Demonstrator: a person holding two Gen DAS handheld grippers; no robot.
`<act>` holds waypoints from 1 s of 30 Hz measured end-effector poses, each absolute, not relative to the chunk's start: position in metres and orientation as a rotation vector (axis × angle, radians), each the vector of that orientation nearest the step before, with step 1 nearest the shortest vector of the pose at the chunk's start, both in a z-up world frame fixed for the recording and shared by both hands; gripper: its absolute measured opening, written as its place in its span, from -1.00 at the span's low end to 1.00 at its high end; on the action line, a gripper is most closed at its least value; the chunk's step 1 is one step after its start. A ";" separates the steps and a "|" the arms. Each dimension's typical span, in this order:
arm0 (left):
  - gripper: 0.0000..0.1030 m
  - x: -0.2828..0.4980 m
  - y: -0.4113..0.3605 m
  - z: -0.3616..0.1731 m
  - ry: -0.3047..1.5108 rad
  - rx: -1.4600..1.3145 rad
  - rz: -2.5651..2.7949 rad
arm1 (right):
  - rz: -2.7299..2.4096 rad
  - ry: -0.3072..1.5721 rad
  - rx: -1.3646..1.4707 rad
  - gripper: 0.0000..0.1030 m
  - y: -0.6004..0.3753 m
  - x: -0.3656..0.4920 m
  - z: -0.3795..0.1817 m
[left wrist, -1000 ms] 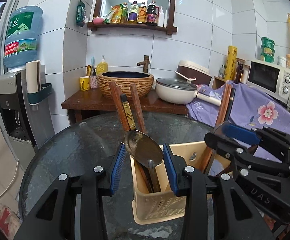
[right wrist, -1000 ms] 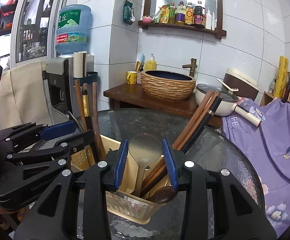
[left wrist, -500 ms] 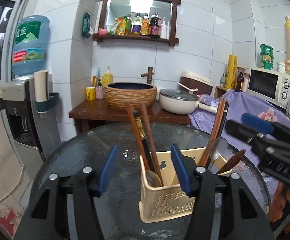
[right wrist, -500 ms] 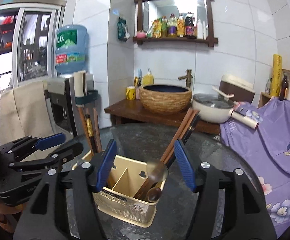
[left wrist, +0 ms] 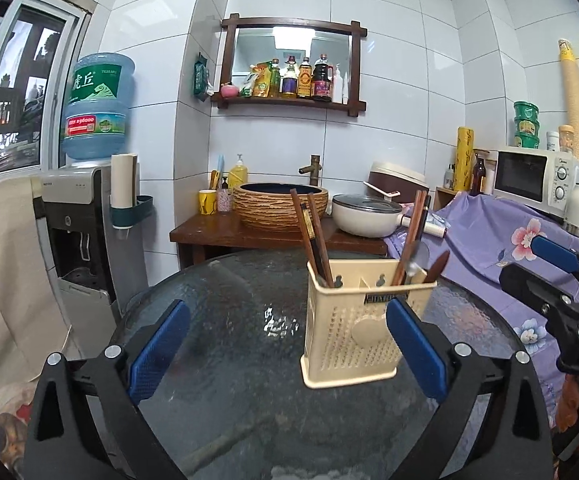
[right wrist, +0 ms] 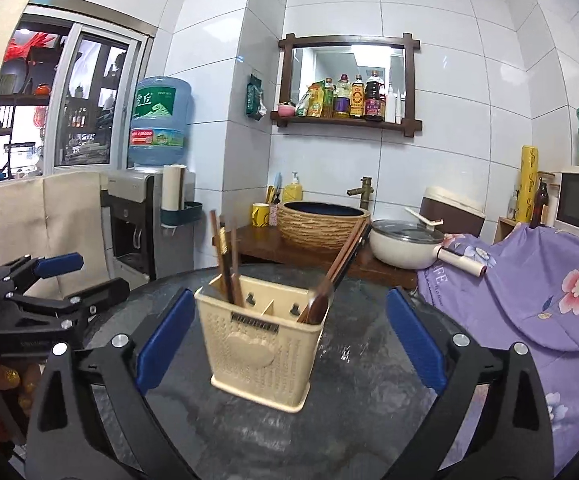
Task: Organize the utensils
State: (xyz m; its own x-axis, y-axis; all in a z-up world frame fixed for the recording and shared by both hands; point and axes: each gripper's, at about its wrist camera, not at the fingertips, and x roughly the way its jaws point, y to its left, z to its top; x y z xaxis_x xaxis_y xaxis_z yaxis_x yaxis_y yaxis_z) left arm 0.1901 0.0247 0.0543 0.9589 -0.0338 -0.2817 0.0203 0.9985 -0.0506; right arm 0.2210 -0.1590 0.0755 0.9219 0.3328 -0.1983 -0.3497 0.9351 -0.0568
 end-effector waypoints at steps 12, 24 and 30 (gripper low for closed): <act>0.88 0.108 0.017 0.009 0.324 -0.090 -0.049 | 0.367 0.204 -0.030 0.89 -0.188 0.120 0.016; 0.88 0.026 -0.016 0.010 0.244 -0.049 -0.104 | 0.413 0.182 -0.010 0.89 -0.208 0.039 -0.007; 0.88 0.014 -0.027 0.012 0.233 -0.041 -0.113 | 0.416 0.148 -0.009 0.89 -0.215 0.016 -0.002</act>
